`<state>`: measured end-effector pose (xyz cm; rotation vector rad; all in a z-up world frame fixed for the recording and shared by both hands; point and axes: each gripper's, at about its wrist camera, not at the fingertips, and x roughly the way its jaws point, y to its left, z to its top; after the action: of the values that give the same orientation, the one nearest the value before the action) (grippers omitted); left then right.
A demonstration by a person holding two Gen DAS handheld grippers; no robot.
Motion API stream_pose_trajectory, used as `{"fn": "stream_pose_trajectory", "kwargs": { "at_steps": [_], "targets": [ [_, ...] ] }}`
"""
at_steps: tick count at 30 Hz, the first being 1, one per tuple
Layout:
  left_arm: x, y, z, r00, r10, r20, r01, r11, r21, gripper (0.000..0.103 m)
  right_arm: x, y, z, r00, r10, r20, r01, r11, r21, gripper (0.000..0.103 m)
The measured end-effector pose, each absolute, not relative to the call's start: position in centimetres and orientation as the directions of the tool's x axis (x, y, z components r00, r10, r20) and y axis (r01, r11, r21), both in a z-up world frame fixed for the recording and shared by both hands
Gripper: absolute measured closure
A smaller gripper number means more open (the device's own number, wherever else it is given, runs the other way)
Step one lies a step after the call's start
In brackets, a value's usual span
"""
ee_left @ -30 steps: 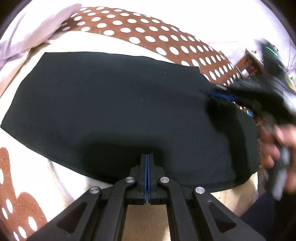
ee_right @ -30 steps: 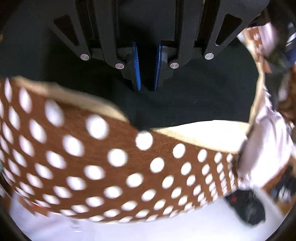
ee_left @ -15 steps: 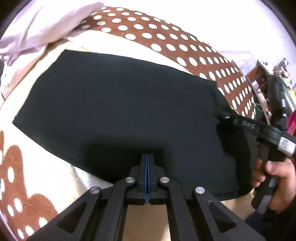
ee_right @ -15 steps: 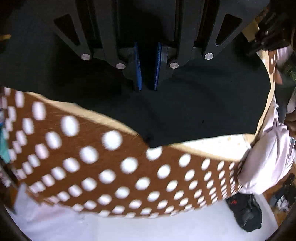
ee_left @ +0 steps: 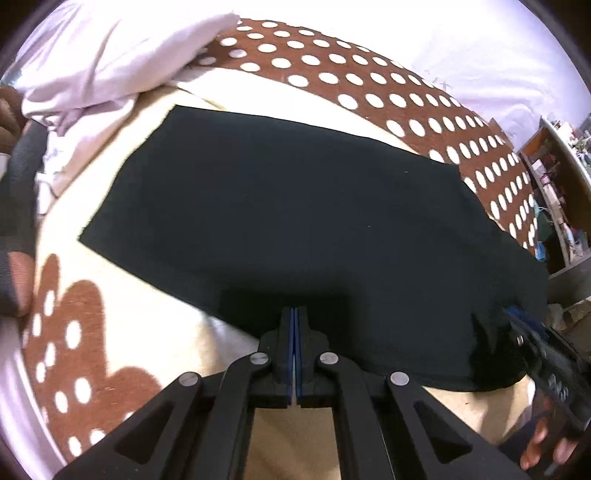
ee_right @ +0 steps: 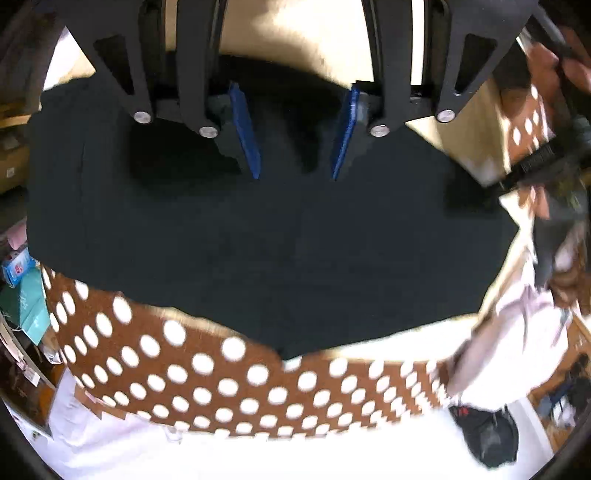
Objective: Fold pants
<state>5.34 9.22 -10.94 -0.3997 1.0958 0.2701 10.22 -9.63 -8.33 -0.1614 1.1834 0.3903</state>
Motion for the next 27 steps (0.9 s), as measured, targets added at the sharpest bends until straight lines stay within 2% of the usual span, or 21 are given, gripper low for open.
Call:
{"fn": "stream_pose_trajectory", "kwargs": {
  "at_steps": [1, 2, 7, 12, 27],
  "targets": [
    [5.4, 9.4, -11.2, 0.413, 0.020, -0.910, -0.413, 0.895, -0.168, 0.101, 10.1, -9.2, -10.1, 0.237, 0.160, -0.958, -0.383, 0.922, 0.060, 0.059],
    [5.4, 9.4, -11.4, 0.405, 0.001, -0.914, -0.409, 0.895, -0.180, 0.101, 10.0, -9.4, -10.6, 0.223, 0.132, -0.966, -0.381, 0.924, 0.038, 0.059],
    [5.0, 7.9, -9.7, 0.445, 0.040, -0.895, -0.350, 0.927, -0.133, 0.101, 8.2, -9.1, -6.4, 0.343, 0.187, -0.921, -0.407, 0.913, 0.034, 0.059],
    [5.0, 7.5, -7.3, 0.506, 0.045, -0.861, -0.328, 0.934, -0.144, 0.101, 6.5, -9.6, -3.5, 0.397, 0.205, -0.895, -0.424, 0.905, 0.020, 0.059],
    [5.6, 8.6, -4.1, 0.607, 0.056, -0.793, -0.301, 0.939, -0.164, 0.101, 5.7, -9.1, -2.2, 0.448, 0.178, -0.876, -0.395, 0.918, -0.016, 0.059]
  ]
}}
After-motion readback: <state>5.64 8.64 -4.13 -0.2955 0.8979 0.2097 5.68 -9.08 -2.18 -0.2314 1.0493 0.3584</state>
